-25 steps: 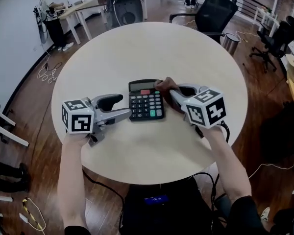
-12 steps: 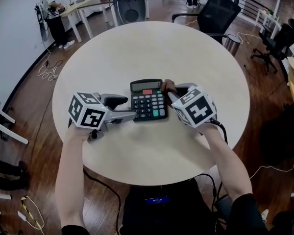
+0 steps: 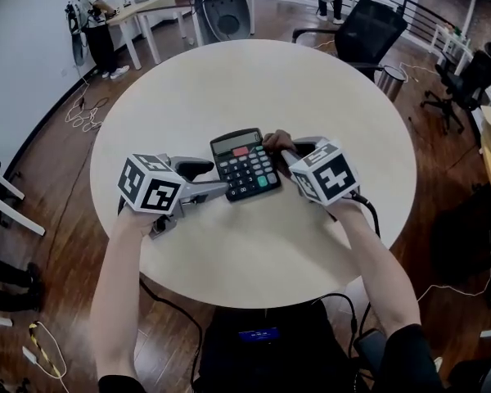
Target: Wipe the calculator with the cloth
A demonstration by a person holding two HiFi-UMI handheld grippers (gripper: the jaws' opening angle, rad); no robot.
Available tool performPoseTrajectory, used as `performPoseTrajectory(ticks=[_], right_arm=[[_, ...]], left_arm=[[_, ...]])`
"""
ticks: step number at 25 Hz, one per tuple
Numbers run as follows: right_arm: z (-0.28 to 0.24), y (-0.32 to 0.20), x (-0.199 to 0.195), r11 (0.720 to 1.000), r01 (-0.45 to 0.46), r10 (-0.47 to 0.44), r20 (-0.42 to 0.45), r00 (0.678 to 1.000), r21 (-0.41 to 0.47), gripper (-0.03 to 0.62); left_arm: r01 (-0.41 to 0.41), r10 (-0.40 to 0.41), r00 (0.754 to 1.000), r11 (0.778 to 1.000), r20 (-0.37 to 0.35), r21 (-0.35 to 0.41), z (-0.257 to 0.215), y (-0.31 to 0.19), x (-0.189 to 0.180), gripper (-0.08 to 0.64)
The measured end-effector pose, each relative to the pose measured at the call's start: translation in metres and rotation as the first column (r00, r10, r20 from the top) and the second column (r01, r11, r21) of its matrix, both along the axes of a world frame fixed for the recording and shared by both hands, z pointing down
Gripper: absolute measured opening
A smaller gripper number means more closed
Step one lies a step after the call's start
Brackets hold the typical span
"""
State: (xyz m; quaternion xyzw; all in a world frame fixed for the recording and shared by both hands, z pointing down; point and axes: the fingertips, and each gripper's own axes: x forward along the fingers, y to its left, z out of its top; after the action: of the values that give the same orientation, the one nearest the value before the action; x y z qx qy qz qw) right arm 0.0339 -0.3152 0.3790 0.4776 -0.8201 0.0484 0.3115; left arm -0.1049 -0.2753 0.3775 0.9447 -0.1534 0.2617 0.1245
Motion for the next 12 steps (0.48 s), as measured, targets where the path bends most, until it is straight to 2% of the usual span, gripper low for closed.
performPoseTrajectory(ticks=[3,5,8,10,12], right_arm=[[0.003,0.009,0.009,1.0,0.012,-0.012,-0.054,0.998,0.004,0.051],[0.005,0.011,0.002,0.999,0.036,-0.036,-0.067,0.997,0.001,0.051],[0.002,0.005,-0.016,0.998,0.063,-0.063,-0.063,0.996,-0.013,0.051],[-0.002,-0.002,-0.028,0.997,0.073,-0.073,-0.051,0.996,-0.02,0.051],[-0.004,-0.008,-0.034,0.997,0.074,-0.074,-0.025,0.997,-0.024,0.051]], left_arm=[[-0.045,0.041,0.99,0.999,0.133,0.025,0.01,0.006,0.007,0.267],[-0.065,0.061,0.983,0.998,0.175,0.019,0.013,0.007,0.006,0.265],[-0.07,0.073,0.991,0.997,0.115,-0.038,0.008,-0.001,-0.002,0.264],[-0.055,0.059,0.997,0.996,0.055,-0.071,0.0,-0.011,-0.01,0.239],[-0.036,0.039,0.999,0.996,0.033,-0.083,-0.004,-0.022,-0.012,0.241]])
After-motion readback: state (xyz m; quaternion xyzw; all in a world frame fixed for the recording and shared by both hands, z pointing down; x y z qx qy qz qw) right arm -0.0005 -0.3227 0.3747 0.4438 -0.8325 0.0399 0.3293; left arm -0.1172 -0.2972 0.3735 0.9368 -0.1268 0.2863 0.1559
